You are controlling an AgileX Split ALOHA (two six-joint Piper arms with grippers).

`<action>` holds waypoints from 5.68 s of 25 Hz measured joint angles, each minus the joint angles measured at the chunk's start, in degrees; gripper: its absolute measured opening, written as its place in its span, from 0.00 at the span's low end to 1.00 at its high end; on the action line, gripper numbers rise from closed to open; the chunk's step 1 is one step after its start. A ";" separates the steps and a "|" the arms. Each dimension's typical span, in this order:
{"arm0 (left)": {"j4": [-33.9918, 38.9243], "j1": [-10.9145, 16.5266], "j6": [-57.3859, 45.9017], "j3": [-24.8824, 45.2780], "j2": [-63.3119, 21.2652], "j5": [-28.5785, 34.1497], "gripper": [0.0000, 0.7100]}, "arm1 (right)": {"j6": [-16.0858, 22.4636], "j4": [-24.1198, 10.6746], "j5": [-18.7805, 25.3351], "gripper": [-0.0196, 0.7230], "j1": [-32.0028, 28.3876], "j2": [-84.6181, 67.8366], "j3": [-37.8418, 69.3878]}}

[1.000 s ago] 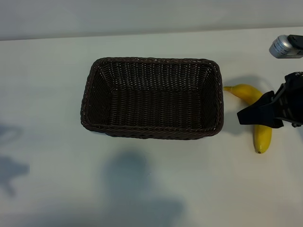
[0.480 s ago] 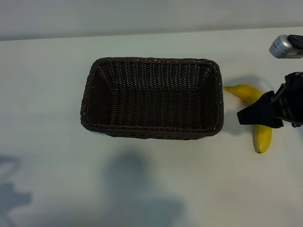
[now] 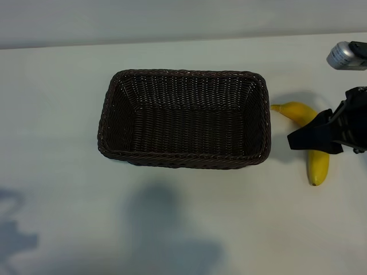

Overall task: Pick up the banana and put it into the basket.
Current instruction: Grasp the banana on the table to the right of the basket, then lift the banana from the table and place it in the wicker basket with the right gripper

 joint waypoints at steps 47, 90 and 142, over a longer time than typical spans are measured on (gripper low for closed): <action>0.00 0.00 0.07 0.06 -19.12 0.10 0.67 | 49.01 -45.43 -2.86 0.73 6.77 26.55 -21.09; 0.00 0.00 0.20 0.06 -19.12 0.10 0.67 | 49.75 -45.98 -9.10 0.59 6.77 36.35 -21.15; 0.00 0.00 0.18 0.06 -19.12 0.10 0.67 | 15.74 -48.07 7.88 0.59 31.09 37.92 -50.93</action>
